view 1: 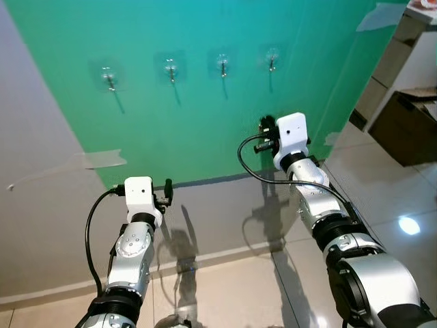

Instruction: Hang keys on a hook

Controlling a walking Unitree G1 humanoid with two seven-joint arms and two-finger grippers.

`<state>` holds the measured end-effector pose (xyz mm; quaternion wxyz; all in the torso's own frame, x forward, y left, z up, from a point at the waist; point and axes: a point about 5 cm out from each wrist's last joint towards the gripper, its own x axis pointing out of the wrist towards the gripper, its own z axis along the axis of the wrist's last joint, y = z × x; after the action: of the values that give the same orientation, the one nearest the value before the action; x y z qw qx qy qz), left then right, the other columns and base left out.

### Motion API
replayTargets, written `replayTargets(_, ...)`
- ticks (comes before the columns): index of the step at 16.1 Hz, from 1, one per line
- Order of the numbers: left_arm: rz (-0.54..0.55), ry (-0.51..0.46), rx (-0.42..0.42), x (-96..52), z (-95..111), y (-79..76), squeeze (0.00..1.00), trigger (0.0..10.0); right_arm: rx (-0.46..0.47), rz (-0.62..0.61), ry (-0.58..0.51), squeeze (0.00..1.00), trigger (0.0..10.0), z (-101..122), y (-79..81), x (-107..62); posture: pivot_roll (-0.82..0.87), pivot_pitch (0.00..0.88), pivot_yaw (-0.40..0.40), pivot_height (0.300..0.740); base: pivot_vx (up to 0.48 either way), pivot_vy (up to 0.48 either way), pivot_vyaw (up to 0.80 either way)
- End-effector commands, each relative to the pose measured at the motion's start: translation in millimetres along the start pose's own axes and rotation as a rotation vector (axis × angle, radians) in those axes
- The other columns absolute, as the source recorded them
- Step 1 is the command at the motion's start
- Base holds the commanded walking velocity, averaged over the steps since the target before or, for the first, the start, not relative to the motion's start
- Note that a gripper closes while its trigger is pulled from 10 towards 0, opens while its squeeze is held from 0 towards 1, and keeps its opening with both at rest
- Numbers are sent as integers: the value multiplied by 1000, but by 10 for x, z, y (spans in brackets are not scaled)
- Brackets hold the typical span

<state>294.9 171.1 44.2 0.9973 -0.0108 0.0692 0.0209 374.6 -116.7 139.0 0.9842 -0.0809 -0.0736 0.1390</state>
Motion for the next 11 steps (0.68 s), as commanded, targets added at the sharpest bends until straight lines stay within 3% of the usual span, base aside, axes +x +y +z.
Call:
replayTargets(1,8,-8,-8,22,22,-15,0,10000,-12,-10,-89,0,0,243,-79,103,-25,0,-10,740,0,0,0)
replayTargets(6,-2,-19,-22,-51,-18,-174,0,10000,-51,20,-140,0,0,477,-183,206,-43,0,-62,740,0,0,0)
replayTargets(11,14,-18,-72,-177,-95,-343,0,10000,-67,111,-219,0,0,874,-93,392,-69,0,-133,740,0,0,0)
